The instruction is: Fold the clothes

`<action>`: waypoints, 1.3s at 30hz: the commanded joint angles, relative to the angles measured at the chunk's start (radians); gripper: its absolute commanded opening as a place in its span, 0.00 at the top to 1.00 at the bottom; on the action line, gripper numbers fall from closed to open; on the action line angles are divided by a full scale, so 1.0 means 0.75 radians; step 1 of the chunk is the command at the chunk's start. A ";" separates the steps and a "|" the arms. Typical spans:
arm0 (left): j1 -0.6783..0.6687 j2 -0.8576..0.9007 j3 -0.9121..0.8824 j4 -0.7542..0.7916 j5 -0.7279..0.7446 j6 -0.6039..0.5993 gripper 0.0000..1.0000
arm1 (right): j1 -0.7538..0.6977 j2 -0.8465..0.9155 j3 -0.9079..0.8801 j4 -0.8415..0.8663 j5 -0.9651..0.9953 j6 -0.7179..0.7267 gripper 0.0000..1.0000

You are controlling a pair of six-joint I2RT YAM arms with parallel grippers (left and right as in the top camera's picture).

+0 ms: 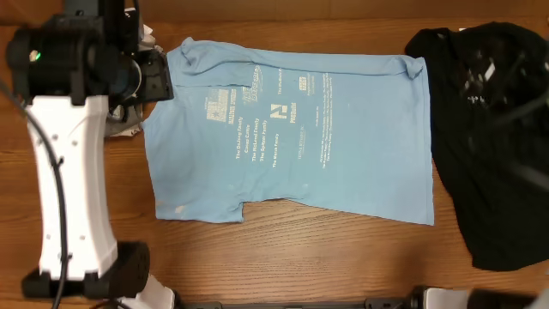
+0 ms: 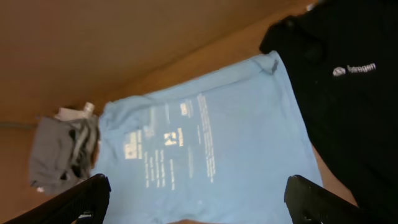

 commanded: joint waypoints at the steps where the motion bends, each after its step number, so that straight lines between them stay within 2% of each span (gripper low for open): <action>1: -0.002 -0.172 -0.069 -0.005 0.053 0.006 0.35 | 0.007 -0.215 -0.157 -0.007 -0.007 0.078 0.06; 7: -0.002 -0.383 -0.384 -0.004 0.052 -0.066 0.34 | 0.007 -0.465 -0.610 -0.007 0.004 0.143 0.06; 13: -0.002 -0.426 -0.739 0.049 0.041 -0.112 0.35 | 0.007 -0.480 -0.949 0.016 0.004 0.141 0.05; 17: -0.024 -0.426 -1.054 0.256 0.057 -0.127 0.36 | 0.007 -0.453 -1.186 0.127 0.003 0.141 0.05; 22: -0.106 -0.426 -1.425 0.463 0.067 -0.260 0.37 | 0.007 -0.429 -1.449 0.264 -0.033 0.142 0.05; 27: -0.199 -0.426 -1.717 0.635 0.065 -0.445 0.44 | 0.007 -0.414 -1.602 0.391 -0.063 0.142 0.04; 33: -0.211 -0.426 -1.996 0.920 0.063 -0.702 0.55 | 0.007 -0.405 -1.634 0.464 -0.067 0.142 0.04; 36: -0.211 -0.426 -2.098 1.019 0.062 -0.852 0.55 | 0.007 -0.405 -1.634 0.484 -0.068 0.142 0.04; 39: -0.211 -0.423 -2.168 1.125 0.061 -0.900 0.55 | 0.007 -0.405 -1.634 0.492 -0.067 0.141 0.04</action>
